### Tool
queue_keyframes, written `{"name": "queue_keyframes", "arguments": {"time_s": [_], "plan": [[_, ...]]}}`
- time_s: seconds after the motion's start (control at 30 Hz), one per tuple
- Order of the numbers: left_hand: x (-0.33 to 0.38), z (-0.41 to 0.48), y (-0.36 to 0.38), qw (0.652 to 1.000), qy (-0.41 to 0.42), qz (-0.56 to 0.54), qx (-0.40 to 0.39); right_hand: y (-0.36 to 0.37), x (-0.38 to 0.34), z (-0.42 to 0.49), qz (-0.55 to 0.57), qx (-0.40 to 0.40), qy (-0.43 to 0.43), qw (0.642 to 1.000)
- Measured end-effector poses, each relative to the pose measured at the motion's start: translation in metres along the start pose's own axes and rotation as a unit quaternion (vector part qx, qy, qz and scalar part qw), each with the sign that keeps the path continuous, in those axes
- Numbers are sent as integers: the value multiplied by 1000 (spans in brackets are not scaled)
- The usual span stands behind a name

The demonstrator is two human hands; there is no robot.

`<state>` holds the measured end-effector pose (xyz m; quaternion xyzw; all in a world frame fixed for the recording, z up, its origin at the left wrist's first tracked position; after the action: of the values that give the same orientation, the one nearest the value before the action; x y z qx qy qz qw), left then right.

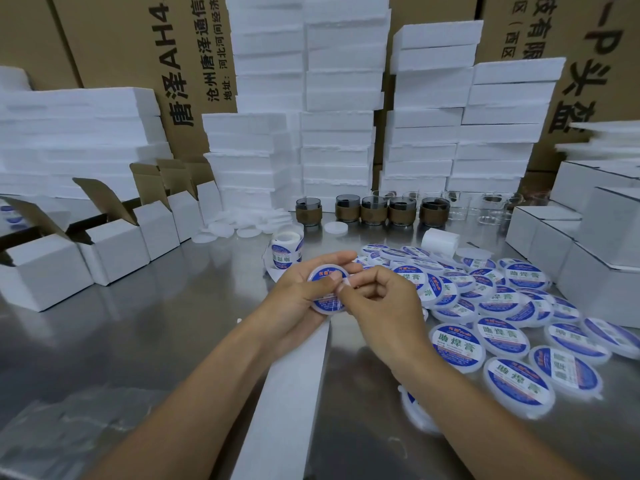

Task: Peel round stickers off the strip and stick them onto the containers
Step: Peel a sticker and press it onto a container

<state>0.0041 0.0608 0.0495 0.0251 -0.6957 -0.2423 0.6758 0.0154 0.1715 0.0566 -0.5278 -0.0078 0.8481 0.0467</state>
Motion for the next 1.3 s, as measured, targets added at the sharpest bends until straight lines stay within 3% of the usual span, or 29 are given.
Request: {"name": "queue_keyframes", "arguments": {"time_s": [0.17, 0.33, 0.47, 0.57, 0.7, 0.87, 1.07, 1.3], "plan": [[0, -1, 4, 1000, 3, 0, -3, 2, -25, -3, -159, -18, -129, 979], [3, -1, 2, 1000, 4, -16, -10, 8, -24, -6, -291, -65, -149, 943], [4, -1, 0, 999, 10, -32, -13, 0, -10, 2, -98, -48, -33, 994], [2, -1, 4, 999, 2, -26, -25, 5, -7, 2, 53, -68, 32, 996], [0, -1, 4, 1000, -3, -15, -13, 1, -10, 3, 6, -62, -4, 998], [-2, -2, -5, 995, -8, 70, 77, -12, -11, 7, 12, 6, -27, 1000], [3, -2, -11, 996, 17, 29, 87, 0, -13, 4, 6, -43, -33, 998], [4, -4, -4, 995, 23, 61, 77, -8, -9, 5, 26, -7, -24, 999]]}}
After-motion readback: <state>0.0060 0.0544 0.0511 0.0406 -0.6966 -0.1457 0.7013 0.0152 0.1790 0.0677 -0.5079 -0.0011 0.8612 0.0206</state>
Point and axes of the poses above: each hand's wrist, its own z-axis towards the middle knuckle, its own y-axis out of the palm, x = y × z, the point moved 9 cm from there along z, towards the middle knuckle, and after that the axes turned 10 degrees about -y, right-handed, at the moved point
